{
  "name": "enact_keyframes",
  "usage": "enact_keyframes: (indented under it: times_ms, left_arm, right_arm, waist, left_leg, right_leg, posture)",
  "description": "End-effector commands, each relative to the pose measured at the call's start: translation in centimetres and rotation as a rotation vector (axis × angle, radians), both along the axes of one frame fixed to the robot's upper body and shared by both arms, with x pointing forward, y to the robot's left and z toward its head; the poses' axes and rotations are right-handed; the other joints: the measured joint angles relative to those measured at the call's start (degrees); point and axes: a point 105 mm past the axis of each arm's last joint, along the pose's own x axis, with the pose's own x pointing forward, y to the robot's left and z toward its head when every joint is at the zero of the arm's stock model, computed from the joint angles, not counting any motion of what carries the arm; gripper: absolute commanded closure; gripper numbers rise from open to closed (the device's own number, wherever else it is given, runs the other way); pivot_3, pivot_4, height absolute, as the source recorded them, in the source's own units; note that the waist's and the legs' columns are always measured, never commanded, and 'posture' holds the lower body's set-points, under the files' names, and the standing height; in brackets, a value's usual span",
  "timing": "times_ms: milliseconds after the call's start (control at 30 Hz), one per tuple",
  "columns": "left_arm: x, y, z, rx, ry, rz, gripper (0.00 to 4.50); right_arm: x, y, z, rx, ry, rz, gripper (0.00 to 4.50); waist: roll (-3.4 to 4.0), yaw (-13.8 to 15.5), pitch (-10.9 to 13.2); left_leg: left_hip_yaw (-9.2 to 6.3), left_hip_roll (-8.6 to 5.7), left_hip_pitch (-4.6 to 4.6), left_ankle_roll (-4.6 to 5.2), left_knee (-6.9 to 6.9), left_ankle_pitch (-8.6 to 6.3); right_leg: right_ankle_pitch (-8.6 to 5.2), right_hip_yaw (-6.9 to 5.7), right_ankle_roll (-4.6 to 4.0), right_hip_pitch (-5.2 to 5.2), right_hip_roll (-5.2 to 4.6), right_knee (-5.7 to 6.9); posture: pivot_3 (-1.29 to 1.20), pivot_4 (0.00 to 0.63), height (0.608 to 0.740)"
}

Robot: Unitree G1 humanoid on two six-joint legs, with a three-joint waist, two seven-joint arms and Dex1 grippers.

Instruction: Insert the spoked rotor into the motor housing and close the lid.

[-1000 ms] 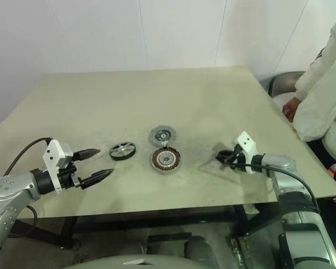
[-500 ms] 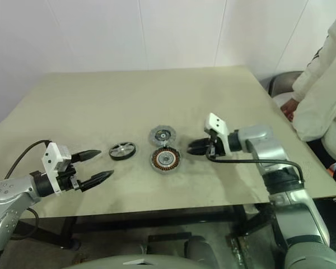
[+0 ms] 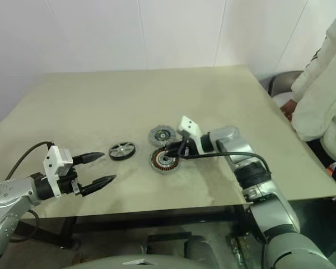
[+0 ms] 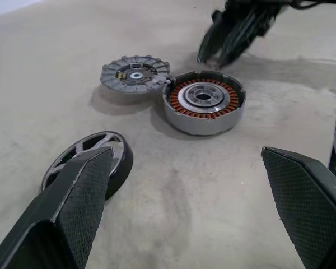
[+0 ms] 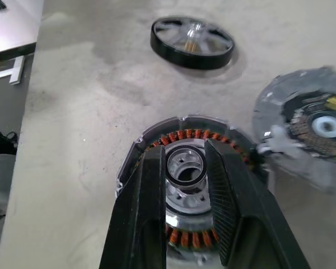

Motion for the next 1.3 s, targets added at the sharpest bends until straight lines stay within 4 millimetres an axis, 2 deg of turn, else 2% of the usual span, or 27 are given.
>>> enact_keyframes:
  times_ms: [33, 233, 467, 800, 1300]
  left_arm:
    - [0.3, -0.3, 1.4, 0.021, -0.052, -0.009, 0.0]
    - [0.5, -0.4, 1.6, 0.021, -0.053, -0.011, 0.0]
    - [0.3, -0.1, 1.2, 0.029, -0.045, -0.004, 0.0]
    - [-0.1, -0.4, 0.5, 0.02, -0.042, -0.013, 0.0]
    - [-0.1, -0.2, -0.2, 0.028, -0.048, -0.007, 0.0]
  right_arm:
    - [0.8, 0.9, 1.0, 0.016, -0.042, 0.002, 3.85]
    - [1.1, 1.3, 0.1, 0.015, -0.034, -0.011, 3.85]
    - [0.8, 0.7, -1.0, 0.0, -0.013, -0.014, 3.85]
    - [0.6, 0.8, -0.7, 0.073, 0.037, -0.043, 3.85]
    - [0.9, 0.5, -1.2, 0.051, 0.045, -0.052, 3.85]
  waist:
    - [0.0, -0.04, 0.0]
    - [0.01, -0.13, 0.0]
    - [0.01, -0.16, 0.0]
    - [0.01, -0.17, 0.0]
    - [0.01, -0.16, 0.0]
  left_leg:
    - [0.0, 0.0, 0.0, 0.0, 0.0, 0.0]
    - [0.0, 0.0, 0.0, 0.0, -0.01, 0.0]
    - [0.0, -0.01, 0.0, 0.0, -0.02, 0.0]
    - [0.0, -0.01, 0.0, 0.0, -0.02, 0.0]
    - [0.0, -0.01, 0.0, 0.0, -0.02, 0.0]
  right_leg:
    - [0.0, 0.0, 0.0, 0.0, 0.0, 0.0]
    - [0.01, -0.01, 0.01, -0.01, 0.01, 0.01]
    - [0.01, 0.0, 0.01, -0.02, 0.01, 0.02]
    - [0.01, 0.0, 0.01, -0.02, 0.01, 0.02]
    - [0.01, 0.0, 0.01, -0.02, 0.01, 0.02]
  posture:
    - [0.0, 0.0, 0.74]
    - [0.0, 0.0, 0.74]
    - [0.0, 0.0, 0.74]
    - [0.0, 0.0, 0.74]
    - [0.0, 0.0, 0.74]
